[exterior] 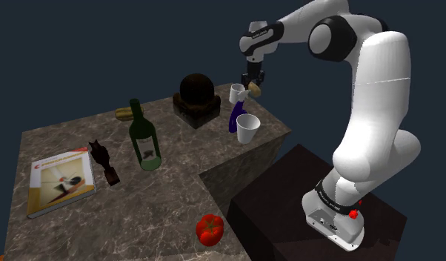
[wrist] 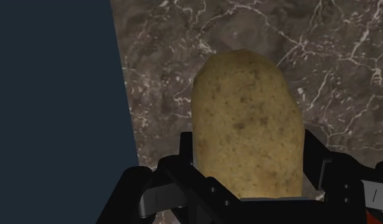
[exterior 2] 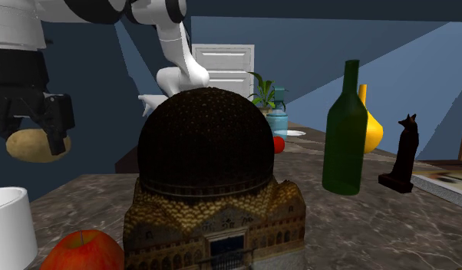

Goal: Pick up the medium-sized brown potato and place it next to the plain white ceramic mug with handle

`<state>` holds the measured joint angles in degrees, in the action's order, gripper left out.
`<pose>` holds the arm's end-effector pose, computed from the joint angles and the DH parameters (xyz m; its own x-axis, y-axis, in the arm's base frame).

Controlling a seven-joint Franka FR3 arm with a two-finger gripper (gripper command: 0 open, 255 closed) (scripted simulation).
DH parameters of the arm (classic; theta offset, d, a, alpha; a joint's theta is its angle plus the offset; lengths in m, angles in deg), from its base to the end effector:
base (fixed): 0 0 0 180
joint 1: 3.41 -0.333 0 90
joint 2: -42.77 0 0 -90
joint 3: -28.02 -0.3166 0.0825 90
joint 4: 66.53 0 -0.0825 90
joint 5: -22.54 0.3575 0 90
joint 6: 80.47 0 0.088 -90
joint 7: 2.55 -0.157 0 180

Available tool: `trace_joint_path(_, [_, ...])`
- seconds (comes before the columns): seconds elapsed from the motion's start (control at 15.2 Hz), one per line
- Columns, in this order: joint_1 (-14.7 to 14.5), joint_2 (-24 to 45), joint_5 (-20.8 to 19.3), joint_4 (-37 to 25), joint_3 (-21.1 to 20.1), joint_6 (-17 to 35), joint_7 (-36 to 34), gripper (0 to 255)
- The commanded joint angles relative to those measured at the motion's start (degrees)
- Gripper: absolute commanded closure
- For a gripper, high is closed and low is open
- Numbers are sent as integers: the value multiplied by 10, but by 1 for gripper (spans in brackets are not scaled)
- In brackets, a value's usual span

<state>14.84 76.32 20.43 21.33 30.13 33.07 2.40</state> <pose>0.6161 -0.2300 0.2681 0.9592 -0.2450 -0.1411 -0.2418 -0.9695 0.0397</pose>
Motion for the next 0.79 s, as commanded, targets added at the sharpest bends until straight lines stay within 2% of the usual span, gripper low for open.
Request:
trace_joint_path(0.0, [0, 6, 0, 7, 0, 13, -1, 255])
trace_joint_path(0.73, [1, 52, 0, 21, 0, 73, -3, 255])
